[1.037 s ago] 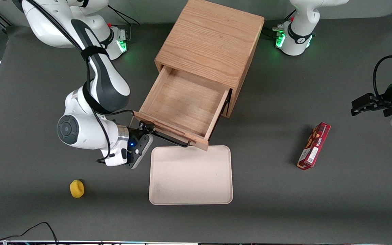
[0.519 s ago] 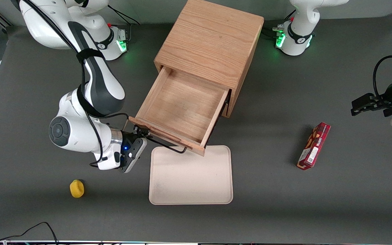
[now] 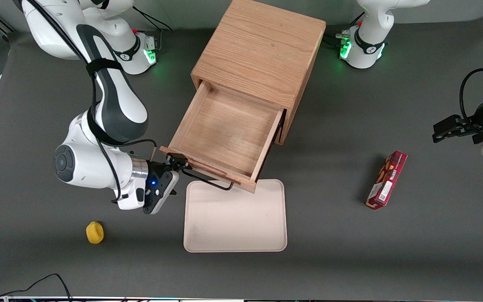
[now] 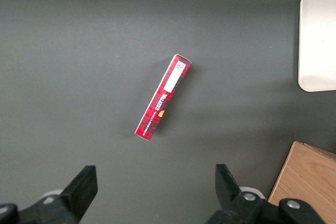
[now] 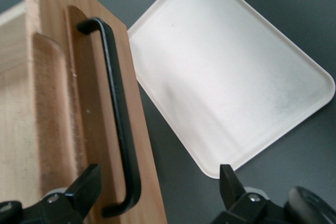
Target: Open upper drawer
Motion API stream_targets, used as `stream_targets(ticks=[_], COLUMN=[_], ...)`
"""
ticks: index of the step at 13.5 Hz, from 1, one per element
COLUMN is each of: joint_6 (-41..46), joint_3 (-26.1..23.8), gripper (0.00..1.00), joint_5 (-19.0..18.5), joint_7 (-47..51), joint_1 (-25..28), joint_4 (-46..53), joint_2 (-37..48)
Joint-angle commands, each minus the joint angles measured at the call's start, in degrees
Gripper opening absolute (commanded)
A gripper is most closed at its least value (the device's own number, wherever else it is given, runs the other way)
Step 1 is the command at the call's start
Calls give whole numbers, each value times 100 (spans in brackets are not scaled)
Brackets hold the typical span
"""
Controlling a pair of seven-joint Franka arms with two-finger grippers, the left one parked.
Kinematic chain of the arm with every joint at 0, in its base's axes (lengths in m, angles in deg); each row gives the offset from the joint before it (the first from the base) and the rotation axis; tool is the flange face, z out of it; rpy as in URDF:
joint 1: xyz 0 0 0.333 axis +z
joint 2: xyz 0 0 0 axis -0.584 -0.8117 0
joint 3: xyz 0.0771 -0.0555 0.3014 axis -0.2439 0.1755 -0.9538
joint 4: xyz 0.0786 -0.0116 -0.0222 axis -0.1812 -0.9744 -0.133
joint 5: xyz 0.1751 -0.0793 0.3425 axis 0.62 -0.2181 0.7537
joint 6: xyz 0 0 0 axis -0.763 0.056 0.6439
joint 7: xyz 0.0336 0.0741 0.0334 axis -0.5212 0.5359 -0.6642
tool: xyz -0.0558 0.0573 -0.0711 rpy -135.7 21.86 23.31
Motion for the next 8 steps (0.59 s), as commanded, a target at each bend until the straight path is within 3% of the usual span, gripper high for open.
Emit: stream_targets(ticks=[1,4,8], joint_6=[345,748,1407], joint_3=[24,33,42], gripper=[100,100,100], joint_5=[230,229,212], joint_7=[103,120,670], joint_1=[-1,-158,-791], joint_4=[124,221,-121], joint_2=[274,748,1609])
